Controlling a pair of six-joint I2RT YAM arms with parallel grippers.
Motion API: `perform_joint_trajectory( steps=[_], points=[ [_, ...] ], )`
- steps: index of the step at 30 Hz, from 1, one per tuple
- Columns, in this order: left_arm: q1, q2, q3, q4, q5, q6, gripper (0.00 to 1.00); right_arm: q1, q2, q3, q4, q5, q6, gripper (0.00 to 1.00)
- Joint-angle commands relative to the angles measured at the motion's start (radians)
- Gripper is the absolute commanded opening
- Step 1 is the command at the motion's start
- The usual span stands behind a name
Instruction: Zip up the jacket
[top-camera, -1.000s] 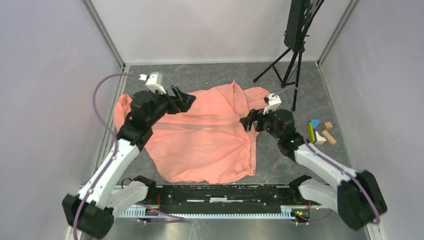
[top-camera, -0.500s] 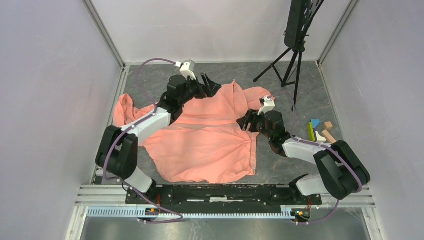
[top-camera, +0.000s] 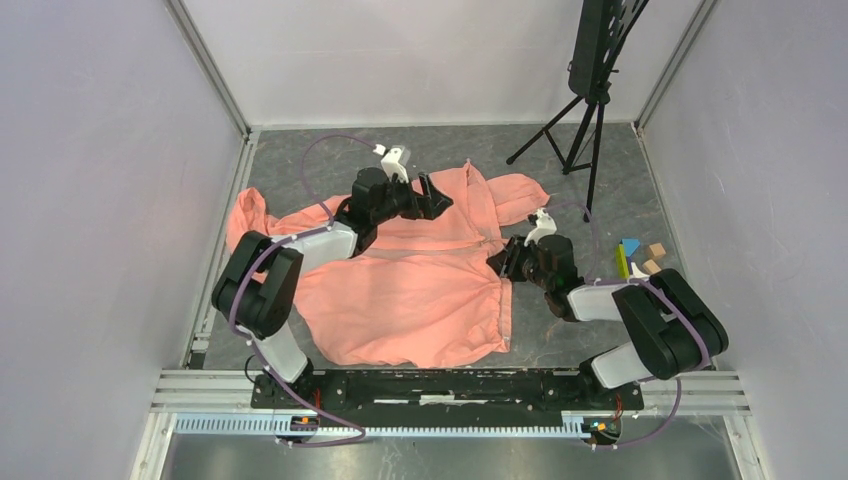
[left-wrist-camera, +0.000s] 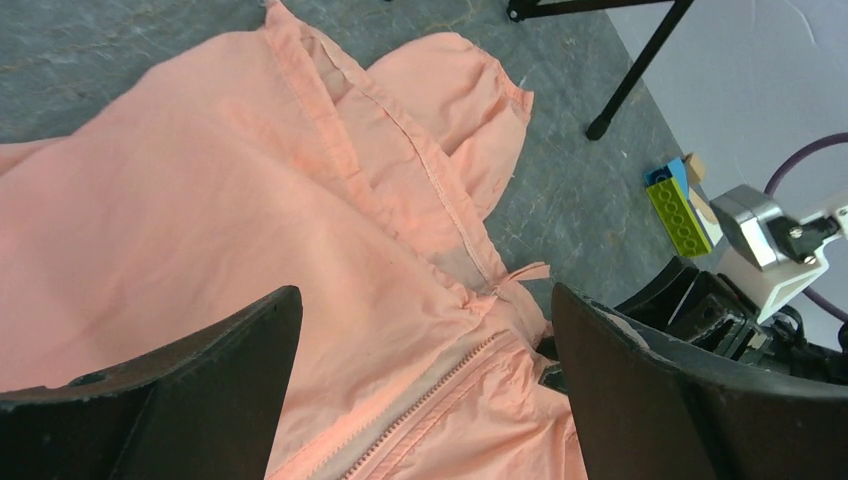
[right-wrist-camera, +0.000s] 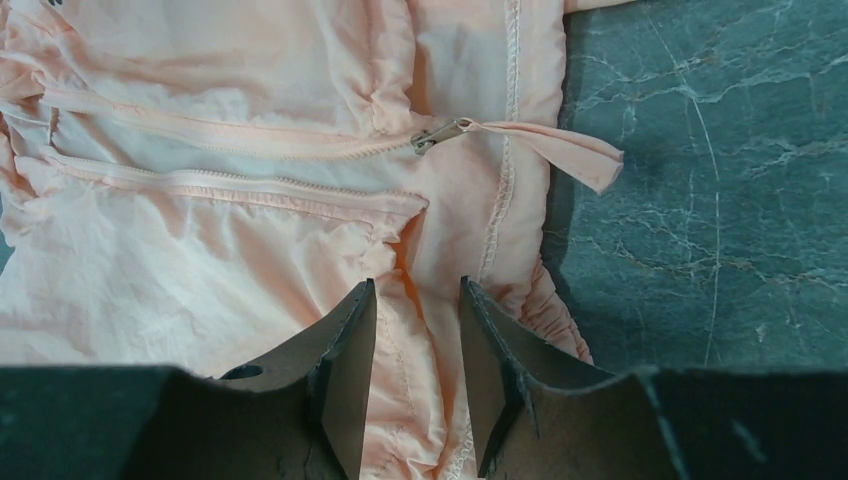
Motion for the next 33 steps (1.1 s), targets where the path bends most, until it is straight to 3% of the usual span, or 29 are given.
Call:
perform_joint_trajectory(
  steps=[1, 6, 11, 19, 28, 33],
  points=[
    [-0.012, 0.022, 0.017, 0.086, 0.036, 0.03, 1.0, 0.002, -0.058, 0.007, 0.035, 0.014, -0.027, 0.45],
    [-0.025, 0.011, -0.005, 0.12, 0.033, 0.034, 1.0, 0.005, -0.118, 0.008, 0.008, 0.062, -0.051, 0.59],
    [-0.044, 0.006, -0.004, 0.12, 0.018, 0.025, 1.0, 0.01, -0.06, 0.011, 0.11, -0.015, 0.019, 0.47],
    [-0.067, -0.097, -0.061, 0.02, -0.063, -0.029, 0.97, 0.009, 0.038, 0.021, 0.16, -0.039, 0.064, 0.37],
    [-0.068, -0.29, -0.169, -0.201, -0.038, -0.083, 0.97, 0.01, 0.105, 0.04, 0.195, -0.056, 0.081, 0.35],
    [-0.067, -0.327, -0.22, -0.208, 0.034, -0.159, 0.96, 0.009, 0.117, 0.074, 0.162, -0.036, 0.054, 0.37]
  ],
)
